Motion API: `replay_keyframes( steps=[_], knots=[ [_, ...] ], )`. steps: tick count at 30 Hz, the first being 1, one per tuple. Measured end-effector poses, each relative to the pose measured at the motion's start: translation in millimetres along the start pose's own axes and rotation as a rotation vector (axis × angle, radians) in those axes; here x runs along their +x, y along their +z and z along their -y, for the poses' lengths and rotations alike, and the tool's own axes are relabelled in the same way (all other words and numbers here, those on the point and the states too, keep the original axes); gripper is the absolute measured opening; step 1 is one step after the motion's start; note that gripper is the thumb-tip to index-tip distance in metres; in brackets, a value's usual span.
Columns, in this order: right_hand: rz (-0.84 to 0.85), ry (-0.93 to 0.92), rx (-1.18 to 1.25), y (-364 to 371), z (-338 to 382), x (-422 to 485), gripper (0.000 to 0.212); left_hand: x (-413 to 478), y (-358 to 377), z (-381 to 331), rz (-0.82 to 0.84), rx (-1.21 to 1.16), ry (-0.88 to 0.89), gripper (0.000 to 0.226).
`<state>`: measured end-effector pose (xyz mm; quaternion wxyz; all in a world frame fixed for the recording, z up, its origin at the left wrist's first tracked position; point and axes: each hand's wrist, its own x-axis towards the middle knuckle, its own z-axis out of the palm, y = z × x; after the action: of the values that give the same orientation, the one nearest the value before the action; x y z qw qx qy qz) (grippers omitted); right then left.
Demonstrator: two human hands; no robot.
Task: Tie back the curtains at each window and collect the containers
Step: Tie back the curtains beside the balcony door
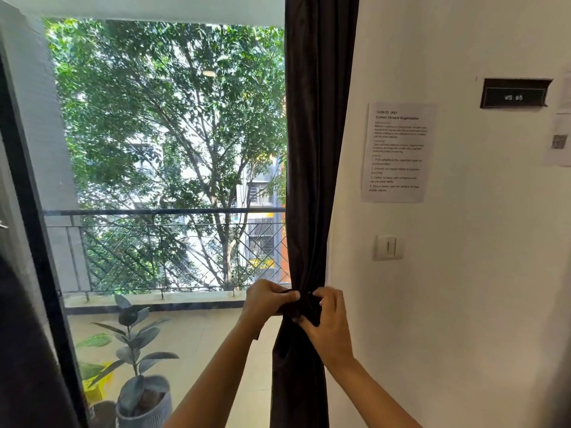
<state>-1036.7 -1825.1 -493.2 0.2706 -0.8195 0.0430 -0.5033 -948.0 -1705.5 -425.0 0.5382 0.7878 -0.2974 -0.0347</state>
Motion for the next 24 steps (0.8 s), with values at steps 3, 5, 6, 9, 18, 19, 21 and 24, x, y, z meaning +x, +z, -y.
replay_keyframes(
  steps=[3, 5, 6, 9, 18, 19, 21, 24],
  knots=[
    [-0.049, -0.183, -0.184, 4, -3, 3, 0.023, 2, 1, 1, 0.052, -0.072, -0.03, 0.018],
    [-0.072, -0.228, -0.226, 4, -5, 5, 0.014, 4, 0, 5, 0.1, -0.124, -0.047, 0.018],
    [-0.075, -0.228, -0.226, 4, -7, 7, 0.014, 3, -1, 5, 0.117, -0.127, -0.042, 0.017],
    [-0.07, -0.183, -0.178, 2, -10, 13, 0.014, 2, -5, 7, 0.081, -0.096, 0.044, 0.01],
    [-0.113, -0.135, -0.028, -7, 10, 46, 0.013, 4, 13, -7, -0.027, -0.1, 0.218, 0.02],
    [-0.12, -0.126, -0.012, -9, 10, 49, 0.012, 4, 14, -6, -0.023, -0.082, 0.233, 0.023],
    [-0.148, -0.107, -0.009, -13, 8, 52, 0.012, 3, 15, -4, 0.008, -0.078, 0.251, 0.017],
    [-0.202, -0.029, 0.012, -14, 4, 54, 0.009, 1, 17, -4, 0.054, -0.085, 0.321, 0.011]
  ],
)
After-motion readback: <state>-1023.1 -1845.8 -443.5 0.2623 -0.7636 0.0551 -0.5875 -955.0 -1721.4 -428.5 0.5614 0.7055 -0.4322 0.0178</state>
